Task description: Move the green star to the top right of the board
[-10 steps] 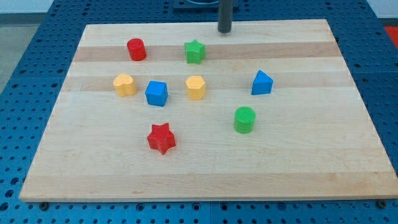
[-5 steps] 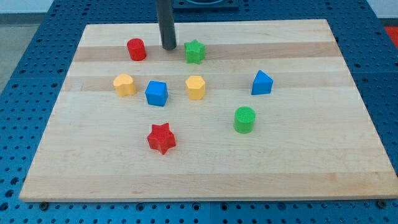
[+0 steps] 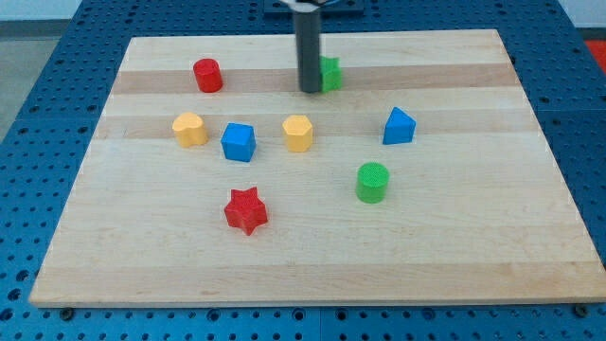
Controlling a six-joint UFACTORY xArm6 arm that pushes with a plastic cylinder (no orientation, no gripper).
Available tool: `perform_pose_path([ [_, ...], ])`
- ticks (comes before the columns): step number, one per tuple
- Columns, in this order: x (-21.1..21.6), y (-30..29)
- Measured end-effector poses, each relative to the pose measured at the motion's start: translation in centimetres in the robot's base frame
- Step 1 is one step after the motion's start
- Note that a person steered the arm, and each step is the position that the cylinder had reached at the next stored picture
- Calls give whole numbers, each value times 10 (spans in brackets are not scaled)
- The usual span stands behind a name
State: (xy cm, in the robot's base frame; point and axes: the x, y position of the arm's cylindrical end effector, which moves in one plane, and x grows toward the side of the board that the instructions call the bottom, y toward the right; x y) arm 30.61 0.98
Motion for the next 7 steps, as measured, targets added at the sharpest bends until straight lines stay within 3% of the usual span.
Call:
perform_pose_path([
  [3,-37,22],
  [5,-63,115],
  [7,-83,155],
])
